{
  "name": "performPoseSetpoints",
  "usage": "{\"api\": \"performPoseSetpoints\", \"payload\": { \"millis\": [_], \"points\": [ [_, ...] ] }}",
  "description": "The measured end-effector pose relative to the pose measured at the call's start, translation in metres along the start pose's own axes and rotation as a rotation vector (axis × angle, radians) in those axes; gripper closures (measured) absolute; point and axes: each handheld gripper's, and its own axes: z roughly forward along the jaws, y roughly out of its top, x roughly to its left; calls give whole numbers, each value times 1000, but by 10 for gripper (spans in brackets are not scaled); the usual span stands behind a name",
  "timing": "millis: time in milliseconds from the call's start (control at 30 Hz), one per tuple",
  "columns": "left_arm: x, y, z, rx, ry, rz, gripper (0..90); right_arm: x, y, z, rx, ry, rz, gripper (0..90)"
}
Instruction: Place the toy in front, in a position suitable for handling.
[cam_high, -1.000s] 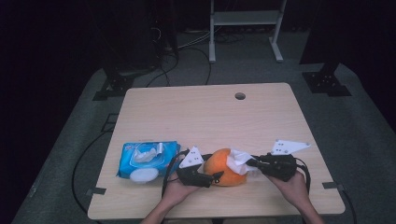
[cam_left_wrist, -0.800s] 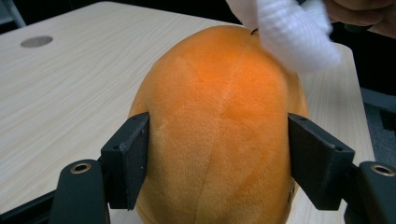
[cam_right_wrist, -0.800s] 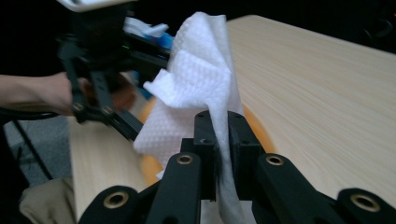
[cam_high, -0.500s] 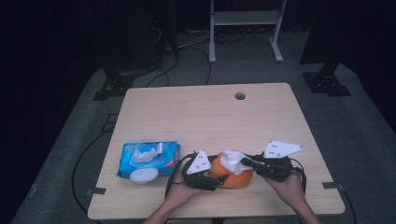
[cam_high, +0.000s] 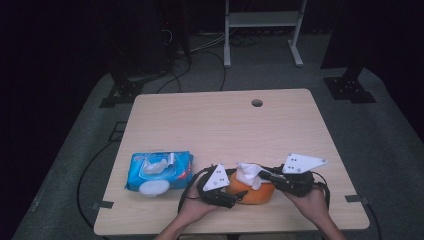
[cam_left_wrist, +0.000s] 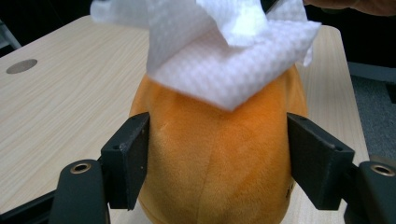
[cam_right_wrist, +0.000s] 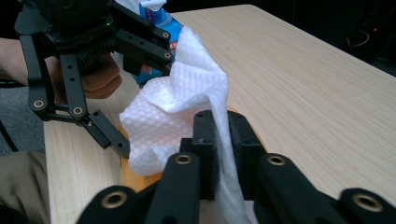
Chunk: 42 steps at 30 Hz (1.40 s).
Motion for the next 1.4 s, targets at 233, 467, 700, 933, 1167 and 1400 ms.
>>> {"api": "performPoseSetpoints", "payload": {
  "millis": [233, 467, 700, 933, 1167, 1400],
  "points": [
    [2, 1, 0, 6, -5, -11, 264, 0, 5, -3, -36, 23, 24, 558],
    [-1, 3, 1, 5, -6, 13, 265, 16, 15, 3, -34, 37, -66, 603],
    [-3, 2, 1, 10, -7, 33, 267, 26, 13, 14, 34, -32, -173, 833],
    [-3, 4, 3, 7, -10, 24, 264, 15, 12, -1, 0, -9, -72, 846],
    [-4, 0, 2, 9, -12, 41, 277, 29, 13, 17, 46, 35, -143, 849],
    [-2, -2, 1, 6, -23, 29, 270, -1, 1, -3, 42, -63, -30, 850]
  ]
}}
